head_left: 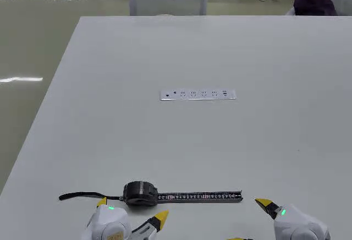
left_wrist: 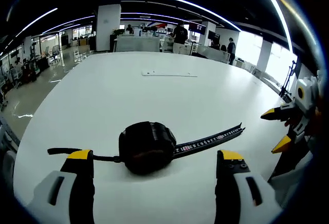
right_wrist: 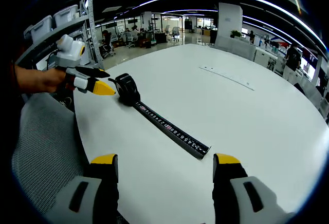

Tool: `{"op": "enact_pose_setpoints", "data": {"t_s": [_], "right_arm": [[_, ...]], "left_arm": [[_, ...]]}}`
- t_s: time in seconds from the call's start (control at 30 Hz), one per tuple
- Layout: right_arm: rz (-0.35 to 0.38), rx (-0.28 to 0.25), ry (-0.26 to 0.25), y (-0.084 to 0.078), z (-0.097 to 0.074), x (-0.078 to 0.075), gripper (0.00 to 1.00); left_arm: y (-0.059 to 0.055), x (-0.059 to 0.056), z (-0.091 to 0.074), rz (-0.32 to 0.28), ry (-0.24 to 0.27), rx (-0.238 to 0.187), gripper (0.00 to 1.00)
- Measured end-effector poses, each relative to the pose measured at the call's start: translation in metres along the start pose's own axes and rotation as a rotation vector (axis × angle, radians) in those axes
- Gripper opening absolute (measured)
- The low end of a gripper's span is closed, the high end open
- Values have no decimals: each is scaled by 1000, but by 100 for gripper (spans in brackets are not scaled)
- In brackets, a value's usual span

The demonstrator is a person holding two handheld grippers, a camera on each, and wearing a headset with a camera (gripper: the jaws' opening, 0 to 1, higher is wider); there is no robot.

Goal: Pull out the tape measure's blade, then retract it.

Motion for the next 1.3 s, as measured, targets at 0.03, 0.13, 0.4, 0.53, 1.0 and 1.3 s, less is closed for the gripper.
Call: {"op": "enact_pose_setpoints", "data": {"t_s": [0.03,0.13,0.4,0.53,1.0,1.3], "right_arm": [[-5,-3,-2,0,1,-2,75],[-47,4,11,-1,4,-7,73],[-150,23,72,-5,12,-21,65],[-178,22,103,-5,17,-25,60],[-291,52,197,-14,38,-53,45],[-358,58,283,-15,48,-67,37]], "left_arm": [[-1,1,2,-1,8,-5,99],[-3,1,6,-11,22,-8,97],[-6,5,13,-33,75,-37,96],[-7,8,16,-39,86,-33,94],[-4,4,30,-48,102,-53,86],[-5,3,37,-53,110,-53,84]]}}
Point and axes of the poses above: the centre of the closed fingertips' face, and the gripper's own axes: z roughly forward along the fingers, x roughly to its left, y roughly out of its top, the point moved 4 cm from there along -z, roughly backward along the fingers, and after that the axes turned 7 degrees about -z, right-handed, at the moved point
